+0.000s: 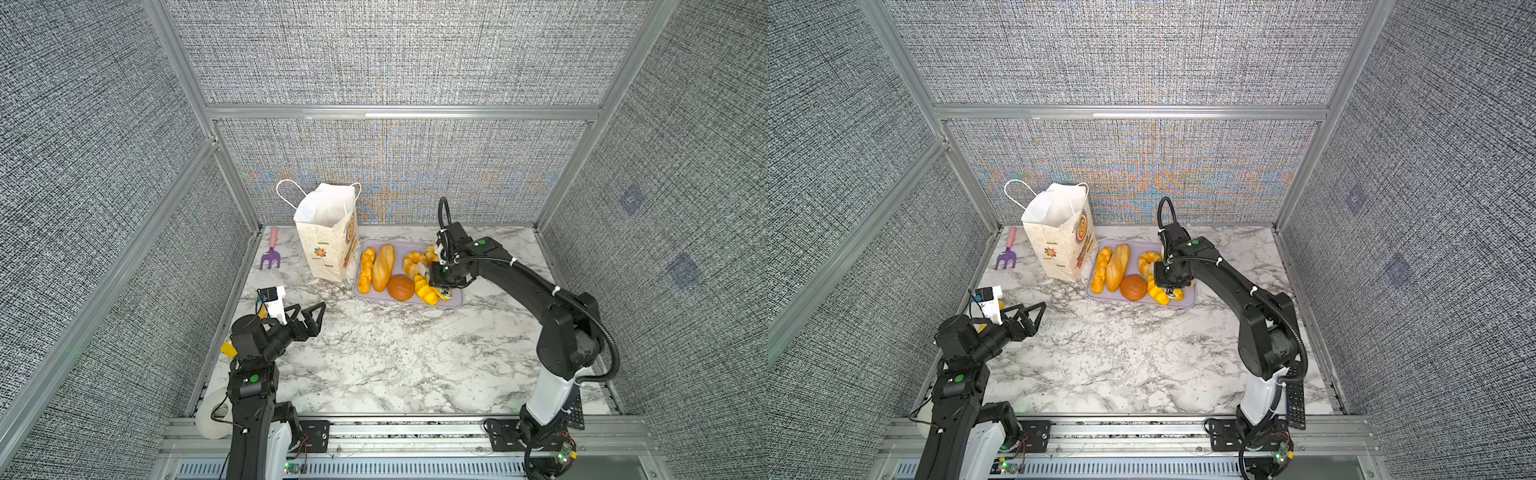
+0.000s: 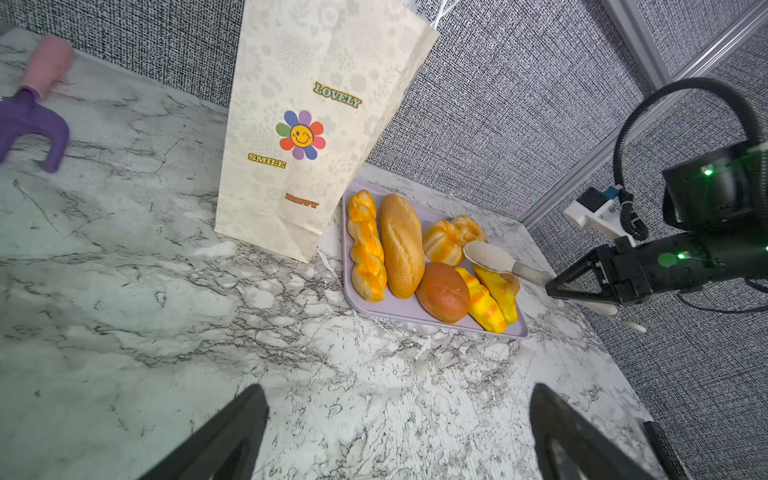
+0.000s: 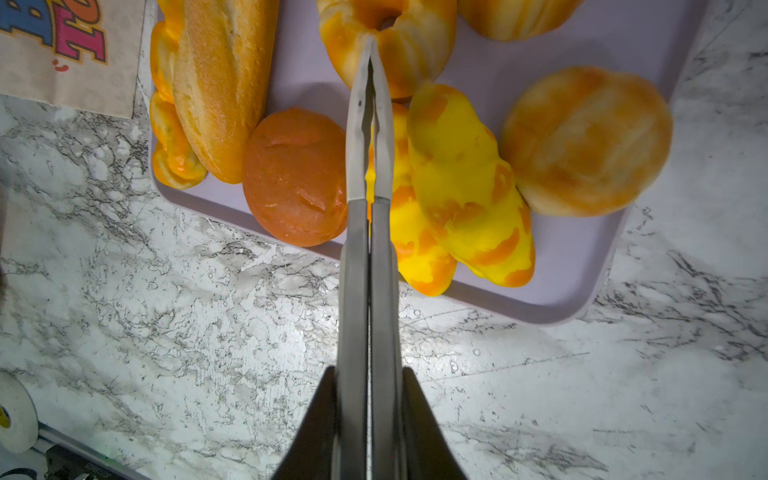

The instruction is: Take the fake bread out of the paper bag

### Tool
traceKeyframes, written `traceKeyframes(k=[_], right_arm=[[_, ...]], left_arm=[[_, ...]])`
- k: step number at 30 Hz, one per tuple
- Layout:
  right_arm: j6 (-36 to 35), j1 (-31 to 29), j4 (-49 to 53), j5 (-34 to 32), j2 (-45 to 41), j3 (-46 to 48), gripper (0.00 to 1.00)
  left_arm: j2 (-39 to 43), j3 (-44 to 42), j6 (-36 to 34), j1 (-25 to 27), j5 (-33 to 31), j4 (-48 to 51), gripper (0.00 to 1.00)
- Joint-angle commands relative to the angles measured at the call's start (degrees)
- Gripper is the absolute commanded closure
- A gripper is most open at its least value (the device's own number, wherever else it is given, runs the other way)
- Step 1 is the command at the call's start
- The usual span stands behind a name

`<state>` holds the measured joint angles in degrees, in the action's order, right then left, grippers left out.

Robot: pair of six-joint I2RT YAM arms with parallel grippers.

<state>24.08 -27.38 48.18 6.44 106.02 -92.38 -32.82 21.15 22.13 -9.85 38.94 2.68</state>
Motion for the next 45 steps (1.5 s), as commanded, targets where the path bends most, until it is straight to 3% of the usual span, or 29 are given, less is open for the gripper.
traceKeyframes(k=[1, 16, 20, 28, 37, 45], right_arm=[[-0.8, -0.3, 0.7, 0.6, 1.9, -1.9, 0.93], [-4.5, -1.3, 2.6, -0.1, 13.0, -16.7, 0.93], [-5.0, -1.3, 4.7, -0.9, 12.5, -18.4, 0.93], [-1.7, -3.6, 3.5, 0.3, -0.3, -7.9, 0.93], [5.7, -12.0, -4.5, -0.6, -15.3, 12.1, 0.93], [5.7, -12.8, -5.9, -1.3, -13.8, 16.4, 0.94]], left_arm=[[-0.1, 0.0, 0.3, -0.1, 0.0, -1.4, 0.01], [-0.3, -0.1, 0.3, 0.0, 0.1, -1.4, 0.01], [-0.4, -0.1, 0.3, 0.0, 0.1, -1.5, 0.01], [-0.5, -0.1, 0.2, 0.0, 0.1, -1.6, 0.01], [-0.1, -0.2, 0.3, 0.0, 0.2, -1.7, 0.01], [0.1, -0.2, 0.4, 0.0, 0.3, -1.7, 0.01]])
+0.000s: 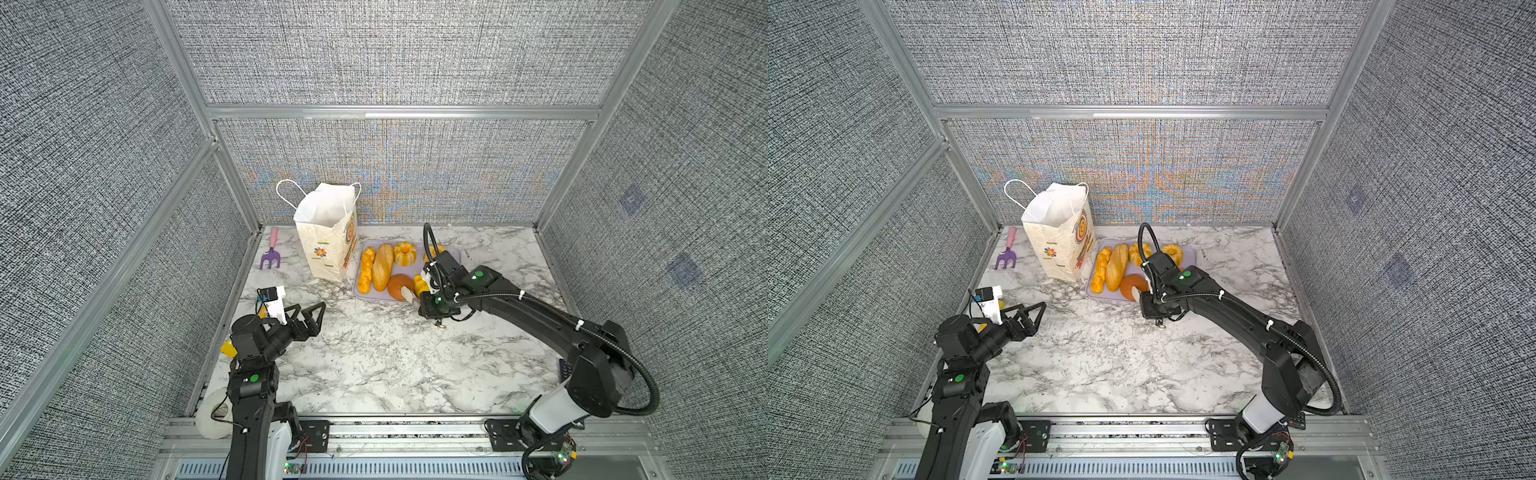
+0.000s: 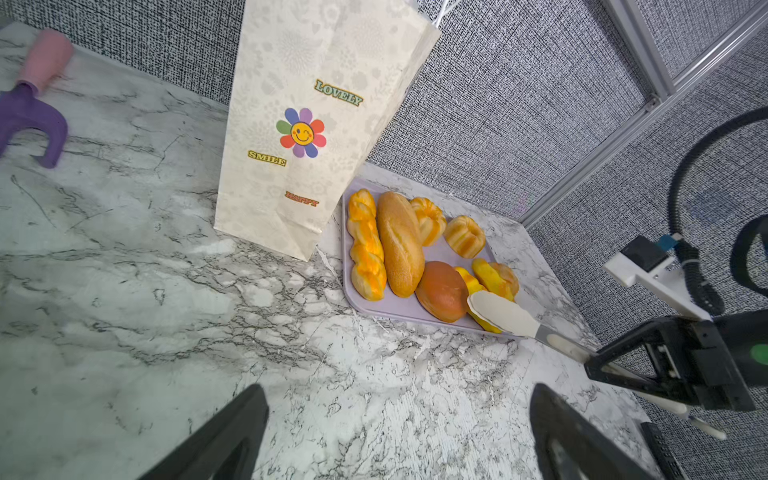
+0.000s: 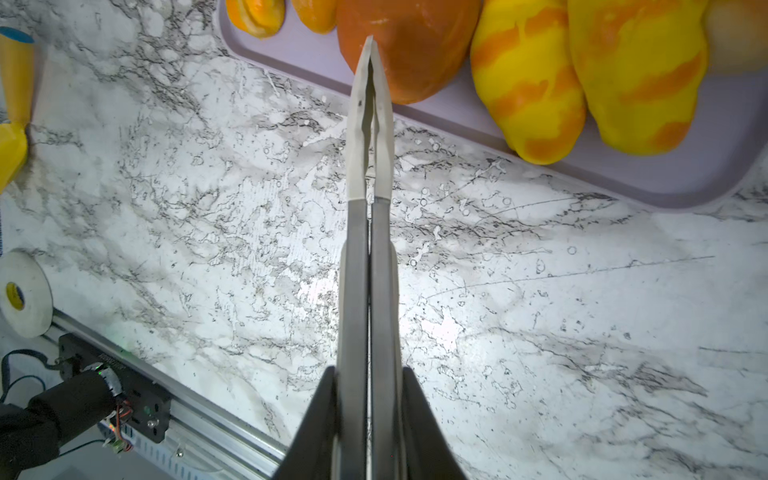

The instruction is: Take the fake bread out of the paper bag

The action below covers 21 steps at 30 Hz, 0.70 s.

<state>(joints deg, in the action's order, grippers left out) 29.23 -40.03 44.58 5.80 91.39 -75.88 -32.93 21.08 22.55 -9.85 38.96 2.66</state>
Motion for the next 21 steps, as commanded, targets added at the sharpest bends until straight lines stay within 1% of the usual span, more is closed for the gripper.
traceKeyframes(k=[1, 7, 13, 21], right_arm=[[0.3, -0.1, -2.3, -0.6, 1.4, -0.5, 0.94], [-1.9, 0.8, -1.6, -1.5, 6.0, -3.4, 0.94], [-3.5, 3.7, -1.6, -2.6, 8.2, -5.1, 0.95], [-5.7, 6.8, -2.4, -0.9, 12.3, -9.6, 0.96]], left_arm=[[0.2, -0.2, 0.0, 0.0, 0.2, -1.7, 0.01], [0.4, -0.1, 0.0, 0.0, 0.1, -1.6, 0.01], [0.5, -0.1, -0.1, 0.0, 0.1, -1.6, 0.01], [0.1, -0.1, -0.1, 0.0, 0.0, -1.5, 0.01]])
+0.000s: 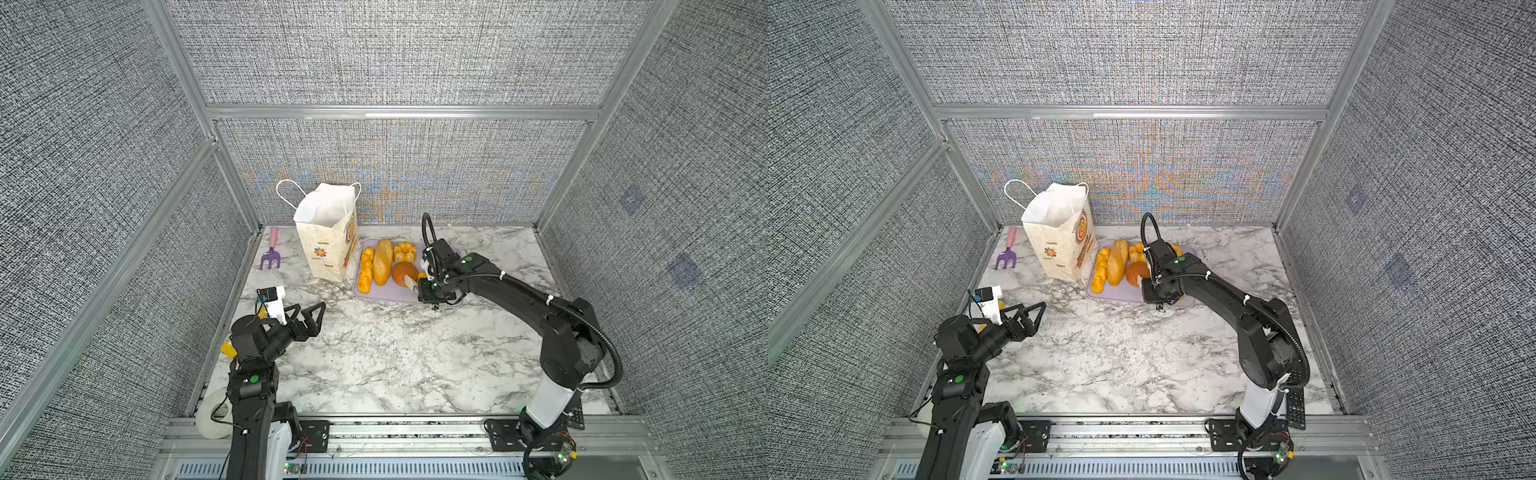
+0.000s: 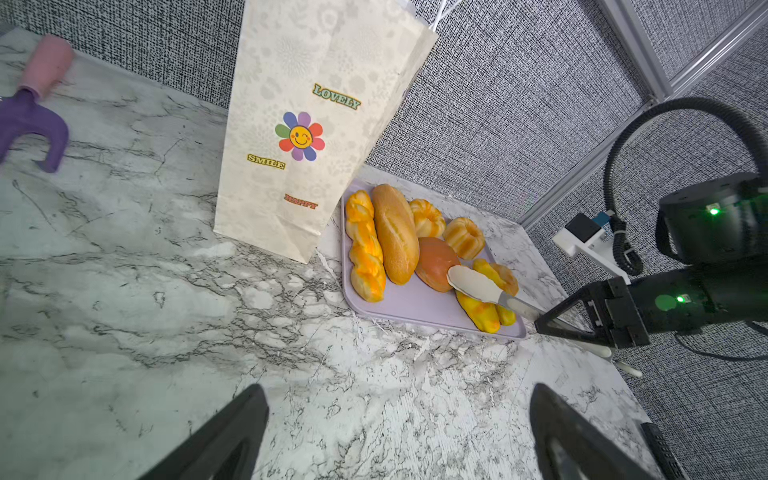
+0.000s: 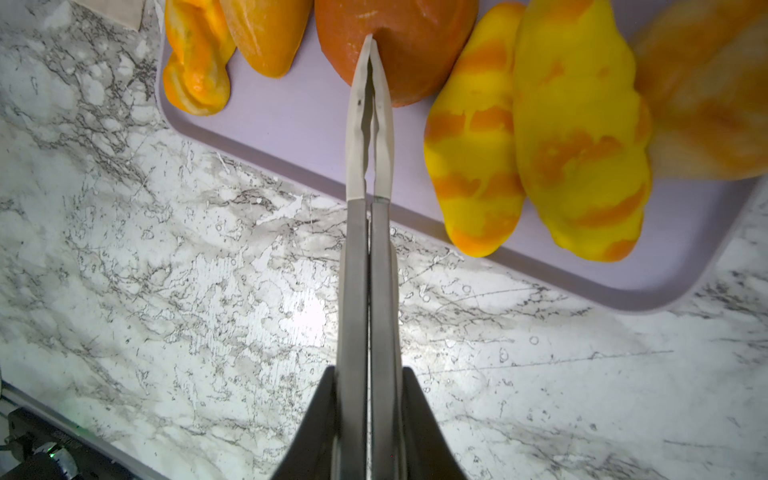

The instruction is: Take the fake bread out of the paper bag

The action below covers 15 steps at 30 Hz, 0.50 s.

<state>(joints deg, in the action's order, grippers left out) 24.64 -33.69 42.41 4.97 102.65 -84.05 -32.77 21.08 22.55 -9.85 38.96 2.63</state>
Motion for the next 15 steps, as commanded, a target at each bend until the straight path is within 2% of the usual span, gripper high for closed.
traceKeyframes(k=[1, 9, 15], right_arm=[[-1.2, 0.6, -0.2, 0.1, 1.5, -2.0, 0.96], [-1.5, 2.0, 0.4, -0.3, 2.7, -4.6, 0.97], [0.2, 1.9, 0.8, -0.4, -5.0, -0.3, 0.97]], left_arm=[[0.0, -0.2, -0.1, 0.0, 0.0, -1.5, 0.01], [-0.2, 0.0, -0.1, 0.0, 0.0, -1.5, 0.01], [-0.2, 0.0, -0.1, 0.1, 0.1, -1.5, 0.01]])
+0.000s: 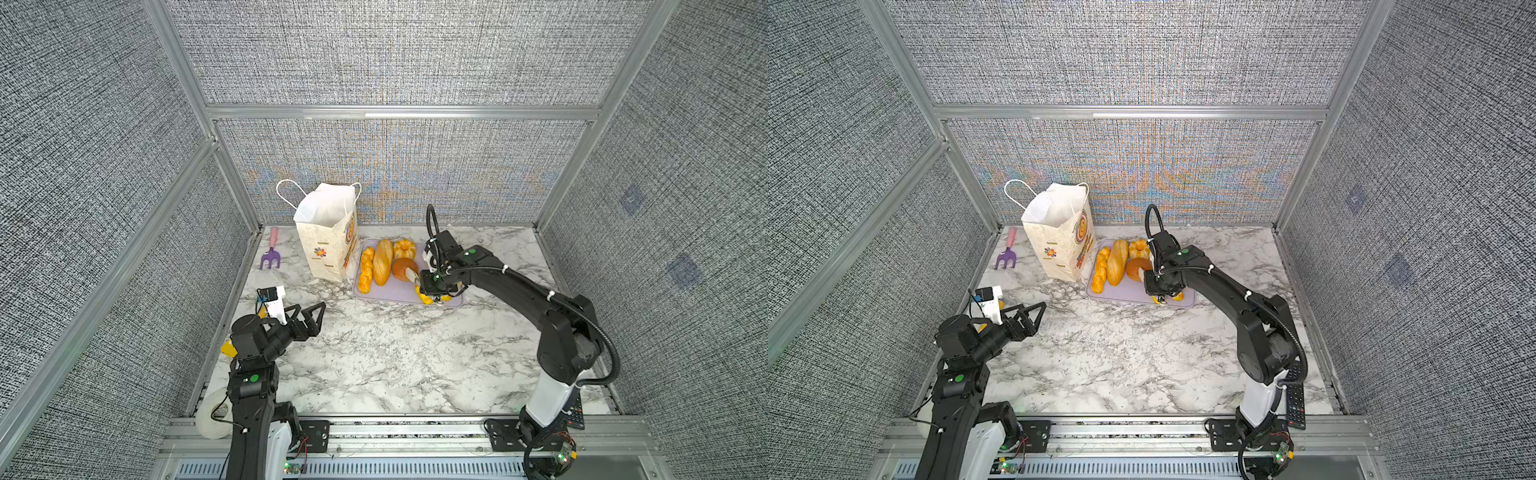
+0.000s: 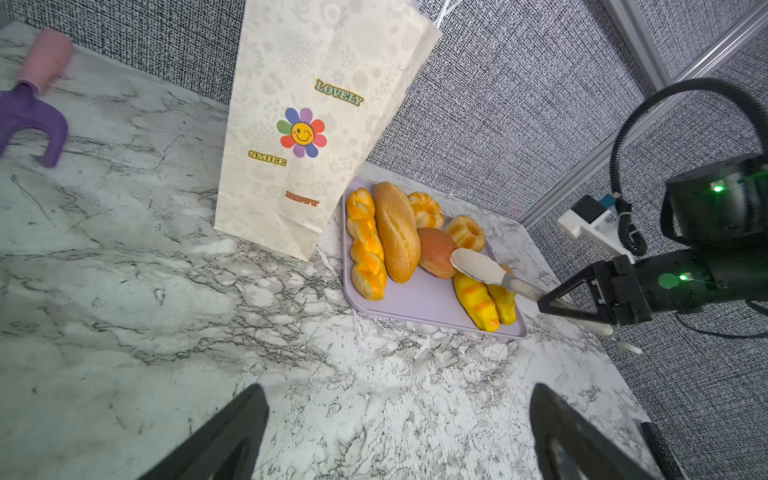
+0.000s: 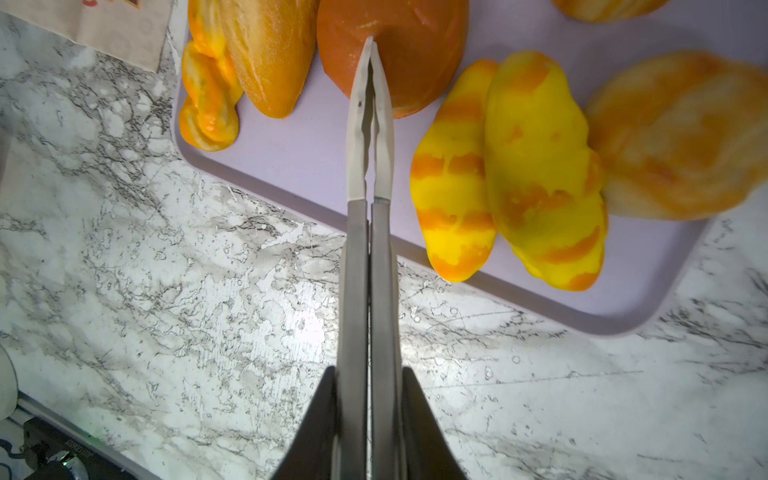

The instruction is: Take the fake bread out of the paper bag

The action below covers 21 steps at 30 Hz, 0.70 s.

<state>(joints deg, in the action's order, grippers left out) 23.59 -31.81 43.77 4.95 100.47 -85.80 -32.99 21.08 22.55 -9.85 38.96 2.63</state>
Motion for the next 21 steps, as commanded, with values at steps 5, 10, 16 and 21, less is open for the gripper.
traceKeyframes(k=[5, 10, 16, 21], right_arm=[[3.0, -0.1, 0.7, -1.0, -10.5, 7.2, 0.97], [3.2, 0.0, 3.1, -3.0, -15.0, 12.6, 0.97], [3.0, 0.0, 3.0, -4.2, -15.4, 17.4, 0.97], [3.0, -0.1, 0.6, -3.3, -12.9, 18.3, 0.97]], left_arm=[[0.2, -0.2, 0.0, 0.0, 0.1, -1.6, 0.01], [0.5, -0.2, 0.0, 0.0, 0.1, -1.8, 0.01], [0.6, -0.3, 0.0, 0.1, 0.2, -1.8, 0.01], [0.7, -0.2, 0.0, 0.1, 0.1, -1.7, 0.01]])
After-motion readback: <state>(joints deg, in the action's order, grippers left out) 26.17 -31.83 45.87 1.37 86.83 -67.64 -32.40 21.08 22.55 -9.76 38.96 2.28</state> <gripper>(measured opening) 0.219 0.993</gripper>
